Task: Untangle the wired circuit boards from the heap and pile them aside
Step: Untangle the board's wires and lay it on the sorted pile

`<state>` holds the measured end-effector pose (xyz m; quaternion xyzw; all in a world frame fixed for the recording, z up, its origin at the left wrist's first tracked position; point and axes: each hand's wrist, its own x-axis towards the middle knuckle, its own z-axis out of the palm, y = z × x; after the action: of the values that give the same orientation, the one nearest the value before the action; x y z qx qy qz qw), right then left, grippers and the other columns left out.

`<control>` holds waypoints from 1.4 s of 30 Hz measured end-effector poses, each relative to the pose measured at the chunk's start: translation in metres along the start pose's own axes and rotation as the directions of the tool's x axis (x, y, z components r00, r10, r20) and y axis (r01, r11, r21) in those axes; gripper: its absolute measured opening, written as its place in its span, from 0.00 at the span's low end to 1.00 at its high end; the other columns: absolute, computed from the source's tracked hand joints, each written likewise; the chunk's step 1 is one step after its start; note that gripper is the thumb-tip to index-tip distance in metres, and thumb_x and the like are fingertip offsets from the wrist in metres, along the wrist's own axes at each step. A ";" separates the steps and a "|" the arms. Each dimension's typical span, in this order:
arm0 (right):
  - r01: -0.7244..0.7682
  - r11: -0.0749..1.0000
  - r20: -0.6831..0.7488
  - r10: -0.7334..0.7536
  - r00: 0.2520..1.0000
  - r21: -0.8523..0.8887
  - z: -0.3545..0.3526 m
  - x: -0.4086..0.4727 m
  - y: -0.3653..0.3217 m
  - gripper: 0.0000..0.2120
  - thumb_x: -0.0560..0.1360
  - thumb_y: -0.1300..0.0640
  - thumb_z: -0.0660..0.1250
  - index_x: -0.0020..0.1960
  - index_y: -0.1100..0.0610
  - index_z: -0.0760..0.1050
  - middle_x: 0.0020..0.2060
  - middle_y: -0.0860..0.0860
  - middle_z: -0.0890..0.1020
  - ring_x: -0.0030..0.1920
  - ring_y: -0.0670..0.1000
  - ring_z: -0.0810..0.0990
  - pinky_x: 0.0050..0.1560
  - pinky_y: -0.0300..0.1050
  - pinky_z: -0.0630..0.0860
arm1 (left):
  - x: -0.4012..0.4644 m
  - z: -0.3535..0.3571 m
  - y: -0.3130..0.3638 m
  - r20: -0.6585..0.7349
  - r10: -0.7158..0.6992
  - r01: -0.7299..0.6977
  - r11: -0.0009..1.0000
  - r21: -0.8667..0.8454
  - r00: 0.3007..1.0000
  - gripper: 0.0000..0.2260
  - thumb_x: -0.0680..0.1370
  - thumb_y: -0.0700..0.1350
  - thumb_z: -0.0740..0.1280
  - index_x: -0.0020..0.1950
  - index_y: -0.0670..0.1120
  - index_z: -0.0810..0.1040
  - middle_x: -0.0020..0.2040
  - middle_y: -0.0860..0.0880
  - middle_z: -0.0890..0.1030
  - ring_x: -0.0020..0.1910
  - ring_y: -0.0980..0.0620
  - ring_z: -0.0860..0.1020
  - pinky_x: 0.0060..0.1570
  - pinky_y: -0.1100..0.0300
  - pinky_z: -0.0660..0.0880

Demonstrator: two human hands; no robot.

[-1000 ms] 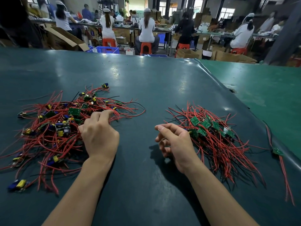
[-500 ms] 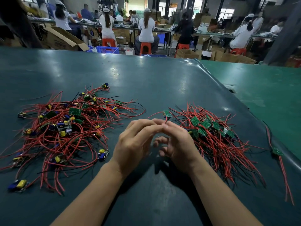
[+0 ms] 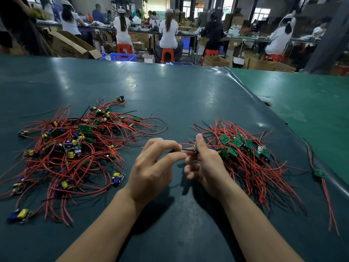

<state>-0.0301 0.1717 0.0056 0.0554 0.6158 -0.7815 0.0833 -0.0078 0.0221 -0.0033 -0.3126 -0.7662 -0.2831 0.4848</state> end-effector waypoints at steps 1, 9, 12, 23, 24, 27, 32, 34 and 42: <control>0.008 1.000 0.018 -0.008 1.000 -0.001 -0.001 0.000 0.001 0.22 0.80 0.42 0.60 0.47 0.62 0.78 0.28 0.52 0.73 0.22 0.49 0.72 0.20 0.36 0.64 | 0.000 0.000 0.000 -0.004 -0.003 0.003 1.000 -0.004 1.000 0.10 0.75 0.27 0.66 0.44 0.37 0.85 0.46 0.40 0.82 0.43 0.41 0.79 0.47 0.52 0.76; 0.164 0.980 0.055 -0.171 0.984 0.114 -0.006 -0.001 -0.003 0.05 0.76 0.61 0.68 0.49 0.55 0.81 0.30 0.48 0.73 0.27 0.44 0.69 0.22 0.36 0.62 | 0.001 0.001 -0.010 -0.013 -0.098 0.099 0.971 0.216 0.995 0.06 0.71 0.34 0.70 0.42 0.44 0.84 0.45 0.48 0.82 0.45 0.43 0.77 0.49 0.50 0.70; 0.237 0.969 0.041 -0.240 0.970 0.075 -0.007 -0.002 -0.004 0.07 0.75 0.62 0.69 0.50 0.53 0.79 0.35 0.47 0.81 0.31 0.43 0.75 0.26 0.35 0.66 | -0.001 0.002 -0.004 0.059 -0.097 0.096 0.995 0.011 0.994 0.03 0.72 0.37 0.71 0.44 0.40 0.84 0.42 0.46 0.80 0.40 0.44 0.78 0.42 0.51 0.74; 0.223 0.905 0.030 -0.251 0.968 0.363 -0.003 -0.001 -0.008 0.06 0.79 0.66 0.61 0.46 0.56 0.69 0.52 0.58 0.85 0.50 0.56 0.83 0.46 0.45 0.79 | -0.004 0.009 0.007 0.056 0.032 -0.033 0.999 0.004 0.998 0.11 0.75 0.45 0.70 0.33 0.43 0.79 0.30 0.50 0.75 0.32 0.48 0.71 0.37 0.55 0.69; 0.224 0.906 0.037 -0.254 0.966 0.358 -0.003 -0.002 -0.008 0.06 0.79 0.65 0.61 0.46 0.56 0.69 0.53 0.58 0.85 0.52 0.56 0.82 0.47 0.46 0.79 | -0.005 0.011 0.006 0.154 -0.088 0.103 0.991 -0.091 0.984 0.12 0.76 0.46 0.69 0.34 0.43 0.78 0.28 0.52 0.73 0.29 0.50 0.70 0.32 0.56 0.69; 0.183 0.926 0.109 -0.230 0.967 0.329 0.001 -0.006 -0.005 0.05 0.75 0.65 0.65 0.46 0.57 0.69 0.54 0.58 0.84 0.50 0.55 0.84 0.44 0.45 0.81 | -0.005 0.014 0.003 0.355 -0.466 0.549 0.815 -0.183 0.810 0.09 0.78 0.54 0.67 0.45 0.49 0.81 0.32 0.55 0.78 0.28 0.54 0.75 0.32 0.60 0.73; 0.110 0.956 0.206 -0.170 0.964 0.273 0.006 -0.007 -0.002 0.07 0.69 0.61 0.68 0.43 0.59 0.71 0.59 0.55 0.83 0.59 0.61 0.81 0.63 0.63 0.73 | -0.001 0.012 0.001 0.396 -0.635 0.743 0.500 -0.445 0.664 0.09 0.74 0.51 0.68 0.50 0.49 0.81 0.37 0.53 0.84 0.29 0.55 0.80 0.30 0.60 0.76; 0.110 0.959 0.229 -0.172 0.958 0.261 0.006 -0.007 -0.002 0.07 0.67 0.62 0.69 0.42 0.59 0.72 0.61 0.56 0.81 0.62 0.61 0.79 0.67 0.64 0.70 | 0.002 0.012 0.002 0.390 -0.681 0.749 0.363 -0.554 0.619 0.08 0.73 0.49 0.68 0.49 0.46 0.81 0.34 0.52 0.83 0.27 0.56 0.77 0.27 0.64 0.74; 0.204 0.970 0.031 -0.210 0.977 0.135 0.002 -0.002 -0.002 0.03 0.77 0.63 0.67 0.48 0.59 0.79 0.44 0.54 0.86 0.41 0.53 0.85 0.35 0.42 0.80 | 0.007 0.012 -0.005 0.406 -0.774 0.730 0.103 -0.676 0.485 0.13 0.69 0.46 0.73 0.49 0.41 0.81 0.37 0.45 0.82 0.26 0.53 0.73 0.26 0.63 0.70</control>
<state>-0.0283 0.1700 0.0081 -0.0212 0.5634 -0.8258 0.0114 -0.0205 0.0288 -0.0021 -0.0490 -0.5909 -0.7992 0.0987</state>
